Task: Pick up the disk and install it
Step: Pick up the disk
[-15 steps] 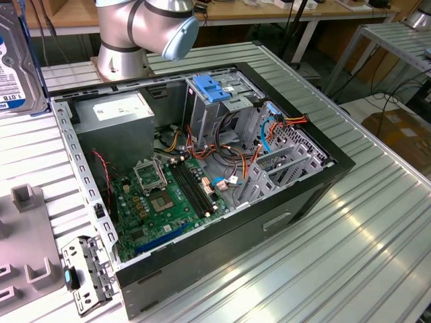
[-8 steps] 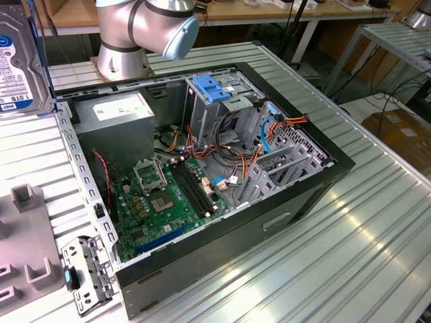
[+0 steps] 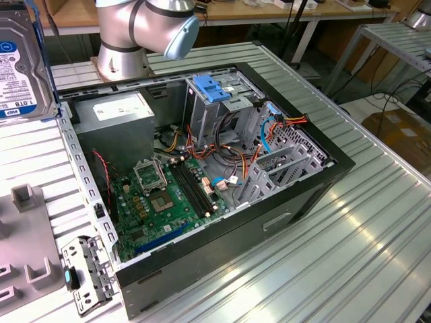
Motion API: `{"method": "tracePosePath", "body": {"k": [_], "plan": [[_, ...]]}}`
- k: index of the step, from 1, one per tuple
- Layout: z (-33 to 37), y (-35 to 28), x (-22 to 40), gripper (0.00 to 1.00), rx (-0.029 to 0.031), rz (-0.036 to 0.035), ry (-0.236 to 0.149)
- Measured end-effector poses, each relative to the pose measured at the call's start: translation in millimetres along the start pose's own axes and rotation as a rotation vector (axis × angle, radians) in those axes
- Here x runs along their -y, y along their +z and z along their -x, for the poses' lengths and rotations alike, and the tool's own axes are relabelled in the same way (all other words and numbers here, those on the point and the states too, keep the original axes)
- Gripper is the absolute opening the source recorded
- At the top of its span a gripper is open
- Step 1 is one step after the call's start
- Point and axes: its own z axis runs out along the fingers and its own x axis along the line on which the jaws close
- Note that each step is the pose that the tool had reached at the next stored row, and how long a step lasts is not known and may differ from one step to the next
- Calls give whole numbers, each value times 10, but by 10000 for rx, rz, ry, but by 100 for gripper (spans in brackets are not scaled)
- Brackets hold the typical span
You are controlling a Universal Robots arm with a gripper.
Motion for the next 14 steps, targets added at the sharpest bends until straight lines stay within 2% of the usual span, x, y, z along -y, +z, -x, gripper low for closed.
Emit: {"method": "tracePosePath", "body": {"k": [4, 14], "plan": [[1, -1, 85, 37, 0, 2, -1], [12, -4, 345, 37, 0, 4, -1]]}}
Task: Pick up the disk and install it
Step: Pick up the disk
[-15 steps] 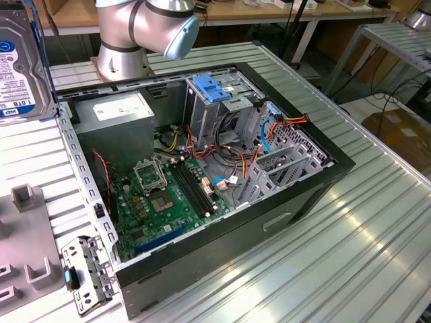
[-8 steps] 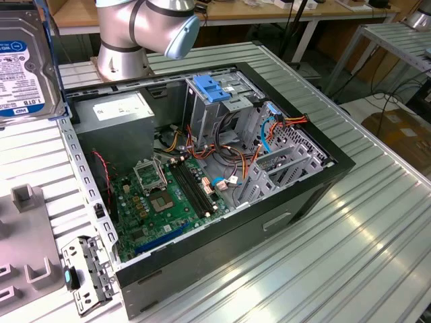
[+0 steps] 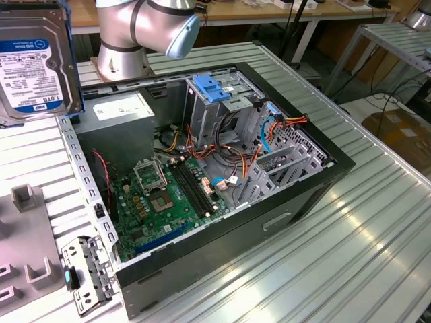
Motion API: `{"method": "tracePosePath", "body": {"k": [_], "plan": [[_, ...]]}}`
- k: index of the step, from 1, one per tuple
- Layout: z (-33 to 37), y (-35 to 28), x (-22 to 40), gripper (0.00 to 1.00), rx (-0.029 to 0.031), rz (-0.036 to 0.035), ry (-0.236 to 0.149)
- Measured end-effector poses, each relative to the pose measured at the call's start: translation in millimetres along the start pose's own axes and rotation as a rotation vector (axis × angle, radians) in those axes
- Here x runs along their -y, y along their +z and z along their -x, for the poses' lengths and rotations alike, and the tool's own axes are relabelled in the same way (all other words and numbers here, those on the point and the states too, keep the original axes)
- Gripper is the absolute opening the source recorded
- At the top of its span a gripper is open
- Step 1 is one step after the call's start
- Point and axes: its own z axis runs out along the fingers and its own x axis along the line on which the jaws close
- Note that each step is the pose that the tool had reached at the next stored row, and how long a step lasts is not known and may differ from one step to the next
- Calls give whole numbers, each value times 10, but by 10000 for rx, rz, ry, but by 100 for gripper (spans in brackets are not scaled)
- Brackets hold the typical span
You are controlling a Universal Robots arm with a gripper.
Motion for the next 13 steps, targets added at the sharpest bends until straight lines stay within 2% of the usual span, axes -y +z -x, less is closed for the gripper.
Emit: {"method": "tracePosePath", "body": {"k": [5, 13], "plan": [[5, -2, 122, 37, 0, 1, 1], [15, -5, 387, 37, -1, 1, 0]]}}
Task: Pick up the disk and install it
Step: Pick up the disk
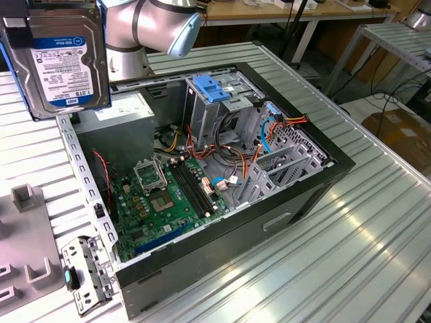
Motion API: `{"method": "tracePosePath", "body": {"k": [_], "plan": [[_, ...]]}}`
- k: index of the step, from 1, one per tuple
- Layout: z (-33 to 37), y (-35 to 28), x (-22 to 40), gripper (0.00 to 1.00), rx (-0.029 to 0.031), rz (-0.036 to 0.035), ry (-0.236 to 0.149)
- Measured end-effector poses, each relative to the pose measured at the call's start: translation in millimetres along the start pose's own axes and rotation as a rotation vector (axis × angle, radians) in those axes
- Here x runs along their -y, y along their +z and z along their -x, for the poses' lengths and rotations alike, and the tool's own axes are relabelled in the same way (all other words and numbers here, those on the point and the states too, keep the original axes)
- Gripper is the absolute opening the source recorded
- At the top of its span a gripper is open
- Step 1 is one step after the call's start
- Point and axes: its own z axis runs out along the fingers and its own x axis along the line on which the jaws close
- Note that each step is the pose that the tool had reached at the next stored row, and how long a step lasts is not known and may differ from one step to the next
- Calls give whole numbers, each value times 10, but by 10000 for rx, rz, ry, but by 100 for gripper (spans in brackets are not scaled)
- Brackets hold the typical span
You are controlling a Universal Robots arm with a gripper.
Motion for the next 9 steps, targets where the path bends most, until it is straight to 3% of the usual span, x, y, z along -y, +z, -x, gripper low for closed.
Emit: {"method": "tracePosePath", "body": {"k": [7, 9], "plan": [[8, -2, 187, 37, 0, 1, 1], [11, -3, 266, 37, 0, 1, 2]]}}
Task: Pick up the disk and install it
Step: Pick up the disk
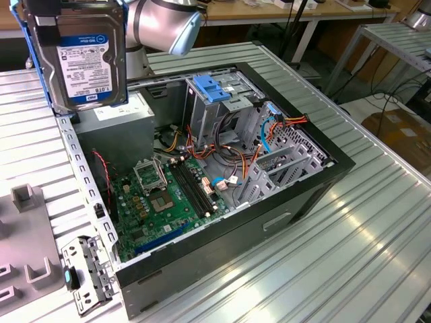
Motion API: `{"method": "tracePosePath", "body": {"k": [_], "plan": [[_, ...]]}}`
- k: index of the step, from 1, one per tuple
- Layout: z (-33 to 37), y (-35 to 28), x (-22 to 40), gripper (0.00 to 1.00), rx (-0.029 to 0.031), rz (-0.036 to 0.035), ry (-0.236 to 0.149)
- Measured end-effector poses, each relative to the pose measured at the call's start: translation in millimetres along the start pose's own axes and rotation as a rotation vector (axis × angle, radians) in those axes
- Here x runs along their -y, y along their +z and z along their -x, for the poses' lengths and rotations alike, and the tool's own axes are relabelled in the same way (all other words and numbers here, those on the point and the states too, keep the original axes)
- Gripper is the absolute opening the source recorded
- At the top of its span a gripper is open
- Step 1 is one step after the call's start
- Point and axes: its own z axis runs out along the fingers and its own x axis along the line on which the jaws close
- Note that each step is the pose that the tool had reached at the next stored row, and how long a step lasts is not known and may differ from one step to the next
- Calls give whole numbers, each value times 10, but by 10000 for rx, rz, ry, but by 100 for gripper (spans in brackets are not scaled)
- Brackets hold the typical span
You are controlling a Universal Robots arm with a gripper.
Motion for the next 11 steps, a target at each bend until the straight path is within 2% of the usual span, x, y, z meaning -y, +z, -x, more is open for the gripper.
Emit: {"method": "tracePosePath", "body": {"k": [4, 9, 11], "plan": [[5, -2, 115, 37, 0, 1, -1], [-9, -3, 188, 37, 0, 0, 3], [-47, -3, 225, 37, 0, 1, 5]]}}
